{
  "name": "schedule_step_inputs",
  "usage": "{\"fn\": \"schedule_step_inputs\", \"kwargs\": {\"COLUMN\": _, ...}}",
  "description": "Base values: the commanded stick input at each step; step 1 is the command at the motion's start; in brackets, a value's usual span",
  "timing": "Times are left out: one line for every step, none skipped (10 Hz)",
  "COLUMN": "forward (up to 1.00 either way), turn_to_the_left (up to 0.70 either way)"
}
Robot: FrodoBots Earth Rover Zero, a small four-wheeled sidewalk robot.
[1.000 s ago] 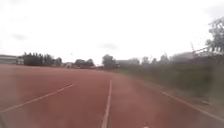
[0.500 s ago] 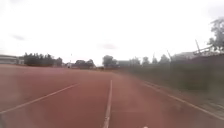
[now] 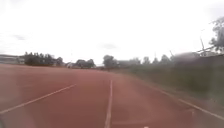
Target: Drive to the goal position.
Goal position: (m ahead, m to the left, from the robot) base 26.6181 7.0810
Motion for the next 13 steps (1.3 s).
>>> {"fn": "schedule_step_inputs", "kwargs": {"forward": 0.70, "turn_to_the_left": 0.00}}
{"fn": "schedule_step_inputs", "kwargs": {"forward": 0.70, "turn_to_the_left": 0.00}}
{"fn": "schedule_step_inputs", "kwargs": {"forward": 0.70, "turn_to_the_left": 0.00}}
{"fn": "schedule_step_inputs", "kwargs": {"forward": 0.70, "turn_to_the_left": 0.00}}
{"fn": "schedule_step_inputs", "kwargs": {"forward": 0.70, "turn_to_the_left": 0.00}}
{"fn": "schedule_step_inputs", "kwargs": {"forward": 0.70, "turn_to_the_left": 0.00}}
{"fn": "schedule_step_inputs", "kwargs": {"forward": 0.70, "turn_to_the_left": 0.00}}
{"fn": "schedule_step_inputs", "kwargs": {"forward": 0.70, "turn_to_the_left": 0.00}}
{"fn": "schedule_step_inputs", "kwargs": {"forward": 0.70, "turn_to_the_left": 0.00}}
{"fn": "schedule_step_inputs", "kwargs": {"forward": 0.70, "turn_to_the_left": 0.00}}
{"fn": "schedule_step_inputs", "kwargs": {"forward": 0.70, "turn_to_the_left": 0.00}}
{"fn": "schedule_step_inputs", "kwargs": {"forward": 0.70, "turn_to_the_left": 0.00}}
{"fn": "schedule_step_inputs", "kwargs": {"forward": 0.70, "turn_to_the_left": 0.00}}
